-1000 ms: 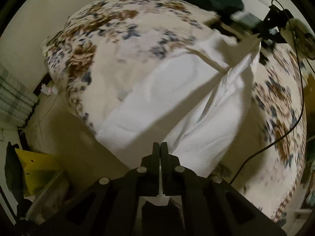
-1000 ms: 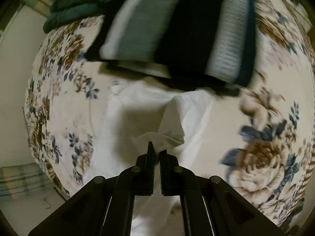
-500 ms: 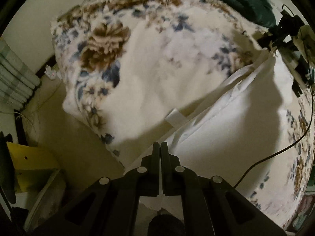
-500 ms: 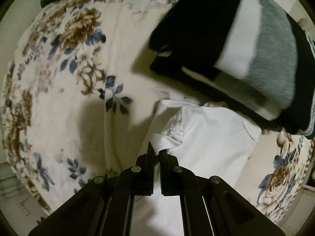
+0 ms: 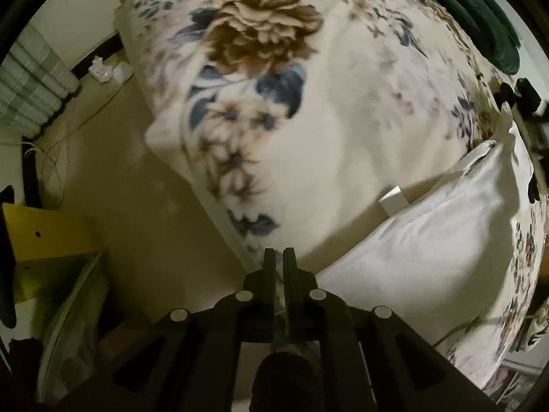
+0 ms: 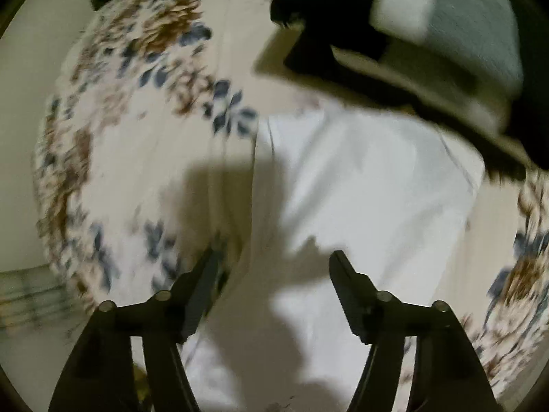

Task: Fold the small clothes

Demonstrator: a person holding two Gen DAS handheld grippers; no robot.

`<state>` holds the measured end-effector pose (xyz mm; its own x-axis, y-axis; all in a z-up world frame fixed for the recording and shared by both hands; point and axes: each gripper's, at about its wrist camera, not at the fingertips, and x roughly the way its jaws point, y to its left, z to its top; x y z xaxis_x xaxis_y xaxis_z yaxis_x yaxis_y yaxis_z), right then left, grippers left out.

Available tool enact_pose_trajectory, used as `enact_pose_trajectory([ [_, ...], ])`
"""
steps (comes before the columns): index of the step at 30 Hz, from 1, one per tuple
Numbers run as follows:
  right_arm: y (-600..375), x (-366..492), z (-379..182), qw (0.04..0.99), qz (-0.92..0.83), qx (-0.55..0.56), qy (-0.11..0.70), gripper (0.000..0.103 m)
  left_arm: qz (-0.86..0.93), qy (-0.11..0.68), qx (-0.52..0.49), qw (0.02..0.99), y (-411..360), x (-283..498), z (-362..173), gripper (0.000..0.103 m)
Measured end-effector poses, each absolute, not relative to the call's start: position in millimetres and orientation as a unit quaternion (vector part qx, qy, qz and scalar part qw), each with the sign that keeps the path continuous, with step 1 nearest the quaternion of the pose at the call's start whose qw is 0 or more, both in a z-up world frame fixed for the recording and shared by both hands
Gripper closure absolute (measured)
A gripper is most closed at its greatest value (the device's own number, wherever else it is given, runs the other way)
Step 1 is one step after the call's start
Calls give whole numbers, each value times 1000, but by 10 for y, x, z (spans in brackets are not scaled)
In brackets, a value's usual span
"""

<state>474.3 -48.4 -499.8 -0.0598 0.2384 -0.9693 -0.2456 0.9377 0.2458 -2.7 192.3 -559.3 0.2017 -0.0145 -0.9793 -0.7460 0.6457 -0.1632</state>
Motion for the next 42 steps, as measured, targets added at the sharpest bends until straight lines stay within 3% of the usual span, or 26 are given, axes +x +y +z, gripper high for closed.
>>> enact_pose_trajectory([
  [6,-1437,3952,-4922,682,188,43,705,26,241,584,-309,711,1669,195,-5343,99],
  [12,-2179,3287,-5160,669,159,99,719,26,182,573,-277,749,1185,1005,-4950,99],
  [18,-2657,3112,-5212,685,135,143,701,26,141,546,-174,807,689,2172,-4670,78],
  [22,-2762,3247,-5250,706,101,126,689,26,105,543,-107,826,449,2892,-4806,74],
  [28,-2792,3564,-5416,710,39,124,692,25,37,582,-43,811,143,3769,-5432,74],
  [30,-2769,3664,-5481,710,17,127,693,20,16,606,-30,794,86,3958,-5644,64],
  [32,-2741,3733,-5513,711,-2,126,692,19,9,618,-1,786,51,4094,-5782,36],
  [33,-2710,3770,-5531,711,-7,127,691,18,9,620,9,785,47,4132,-5811,27],
  [34,-2676,3808,-5560,711,-11,131,691,15,12,622,21,783,53,4182,-5849,6],
  [35,-2644,3847,-5582,711,-14,134,690,14,18,629,29,777,91,4249,-5917,0],
  [42,-2441,4120,-5693,714,-25,156,682,14,-28,646,-74,760,413,4423,-6097,0],
])
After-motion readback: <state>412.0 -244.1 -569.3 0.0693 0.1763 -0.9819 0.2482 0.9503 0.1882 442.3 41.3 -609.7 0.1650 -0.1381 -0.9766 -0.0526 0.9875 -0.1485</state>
